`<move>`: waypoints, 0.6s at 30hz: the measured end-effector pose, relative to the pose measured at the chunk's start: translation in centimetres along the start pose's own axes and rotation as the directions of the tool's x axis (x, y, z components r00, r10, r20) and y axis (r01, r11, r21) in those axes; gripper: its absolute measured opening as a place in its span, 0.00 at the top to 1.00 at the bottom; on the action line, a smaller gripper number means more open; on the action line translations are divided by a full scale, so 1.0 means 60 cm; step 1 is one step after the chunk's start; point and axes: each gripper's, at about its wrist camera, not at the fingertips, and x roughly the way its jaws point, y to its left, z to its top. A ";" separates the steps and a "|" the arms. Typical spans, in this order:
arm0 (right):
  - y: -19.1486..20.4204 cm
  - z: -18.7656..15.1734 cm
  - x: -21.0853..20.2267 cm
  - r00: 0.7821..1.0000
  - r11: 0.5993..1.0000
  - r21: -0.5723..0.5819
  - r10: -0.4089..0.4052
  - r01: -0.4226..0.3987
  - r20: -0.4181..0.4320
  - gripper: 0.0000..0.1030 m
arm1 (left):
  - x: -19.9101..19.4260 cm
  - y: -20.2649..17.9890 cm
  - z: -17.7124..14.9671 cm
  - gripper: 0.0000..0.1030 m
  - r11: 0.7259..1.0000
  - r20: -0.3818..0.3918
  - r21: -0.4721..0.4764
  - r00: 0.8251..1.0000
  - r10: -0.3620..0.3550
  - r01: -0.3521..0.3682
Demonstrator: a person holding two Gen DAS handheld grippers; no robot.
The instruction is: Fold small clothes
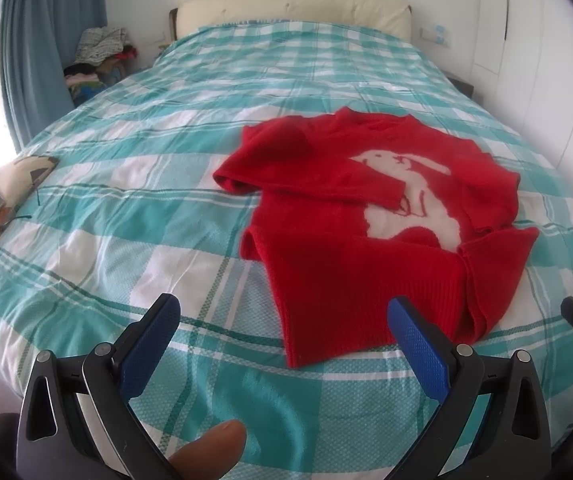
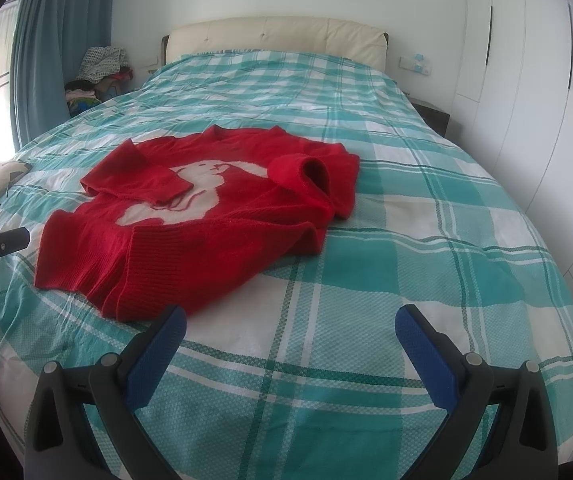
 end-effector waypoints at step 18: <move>-0.018 -0.002 0.002 1.000 1.000 0.008 0.006 -0.006 -0.008 0.00 | 0.001 -0.008 -0.001 0.00 0.999 -0.006 0.044 1.000 0.022 -0.022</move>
